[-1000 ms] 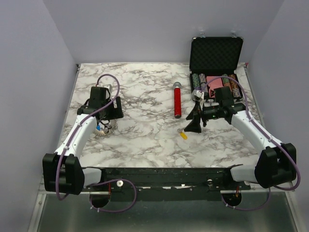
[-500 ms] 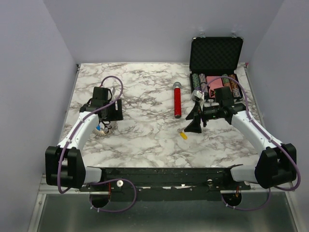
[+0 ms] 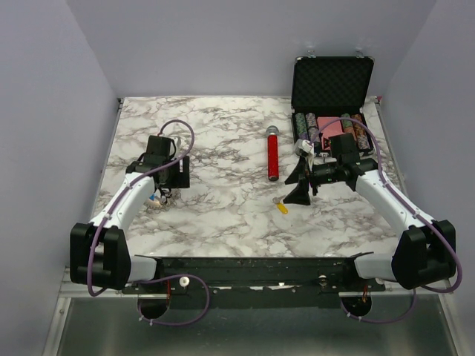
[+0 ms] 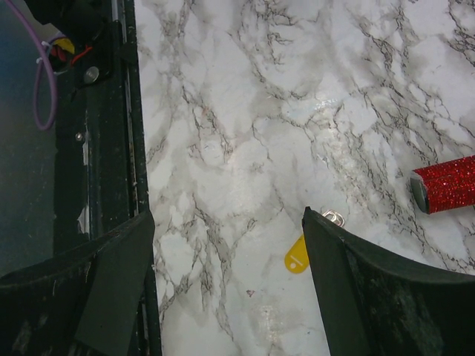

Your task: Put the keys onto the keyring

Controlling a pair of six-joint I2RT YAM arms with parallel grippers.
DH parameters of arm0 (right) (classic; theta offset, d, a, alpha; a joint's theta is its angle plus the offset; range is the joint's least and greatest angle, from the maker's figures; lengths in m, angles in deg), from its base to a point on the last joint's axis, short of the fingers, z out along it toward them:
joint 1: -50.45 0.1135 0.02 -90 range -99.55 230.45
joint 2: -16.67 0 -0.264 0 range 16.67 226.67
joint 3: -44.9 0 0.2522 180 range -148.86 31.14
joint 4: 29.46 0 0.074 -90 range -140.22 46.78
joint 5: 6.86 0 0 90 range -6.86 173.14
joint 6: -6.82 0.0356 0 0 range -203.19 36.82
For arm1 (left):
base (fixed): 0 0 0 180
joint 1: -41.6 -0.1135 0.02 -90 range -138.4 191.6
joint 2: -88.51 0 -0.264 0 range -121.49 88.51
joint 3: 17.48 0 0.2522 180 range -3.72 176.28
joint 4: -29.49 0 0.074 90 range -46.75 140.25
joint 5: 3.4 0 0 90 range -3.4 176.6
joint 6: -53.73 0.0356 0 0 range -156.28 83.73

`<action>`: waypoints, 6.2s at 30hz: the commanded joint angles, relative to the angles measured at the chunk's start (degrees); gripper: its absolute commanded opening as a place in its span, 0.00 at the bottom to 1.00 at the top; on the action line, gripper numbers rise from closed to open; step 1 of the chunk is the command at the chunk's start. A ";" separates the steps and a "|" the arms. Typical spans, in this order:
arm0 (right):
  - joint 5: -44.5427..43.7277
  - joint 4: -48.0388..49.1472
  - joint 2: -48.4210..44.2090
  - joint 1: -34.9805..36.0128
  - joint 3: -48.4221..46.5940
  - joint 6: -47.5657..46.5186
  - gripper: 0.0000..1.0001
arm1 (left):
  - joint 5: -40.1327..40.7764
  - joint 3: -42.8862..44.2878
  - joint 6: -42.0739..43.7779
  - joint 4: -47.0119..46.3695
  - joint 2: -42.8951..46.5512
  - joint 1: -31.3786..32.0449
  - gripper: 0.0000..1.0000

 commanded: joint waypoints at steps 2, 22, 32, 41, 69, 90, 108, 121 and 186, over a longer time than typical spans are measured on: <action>2.03 -1.62 -0.18 -0.20 0.65 -1.53 0.89 | 5.51 -0.74 1.49 0.12 -0.30 2.27 0.83; 1.94 -1.70 -0.10 -0.20 0.65 -1.97 0.89 | 6.04 -1.71 0.26 0.38 -2.32 4.91 0.83; 1.86 -1.70 -0.10 -0.29 0.82 -2.06 0.89 | 5.78 -1.80 -0.35 0.56 -2.85 5.61 0.83; 2.12 -1.97 -0.27 -0.29 0.74 -2.23 0.89 | 4.37 -2.15 -2.37 0.47 -3.11 5.61 0.83; 3.35 -2.93 -0.54 -0.20 0.56 -3.28 0.89 | 12.28 9.62 1.57 6.88 -17.43 4.03 0.47; 3.35 -3.73 -0.80 -0.29 0.38 -3.99 0.89 | 6.66 11.12 4.74 9.52 -22.80 3.94 0.44; 3.35 -4.08 -0.71 -0.29 0.30 -4.43 0.90 | 7.88 12.44 2.46 9.43 -22.97 4.03 0.41; 3.44 -4.16 -0.80 -0.20 0.21 -4.60 0.89 | 10.17 12.09 0.44 10.05 -23.24 5.35 0.40; 3.88 -5.57 -0.89 -0.20 -0.23 -6.10 0.90 | 9.99 14.11 -2.55 8.73 -24.21 8.34 0.33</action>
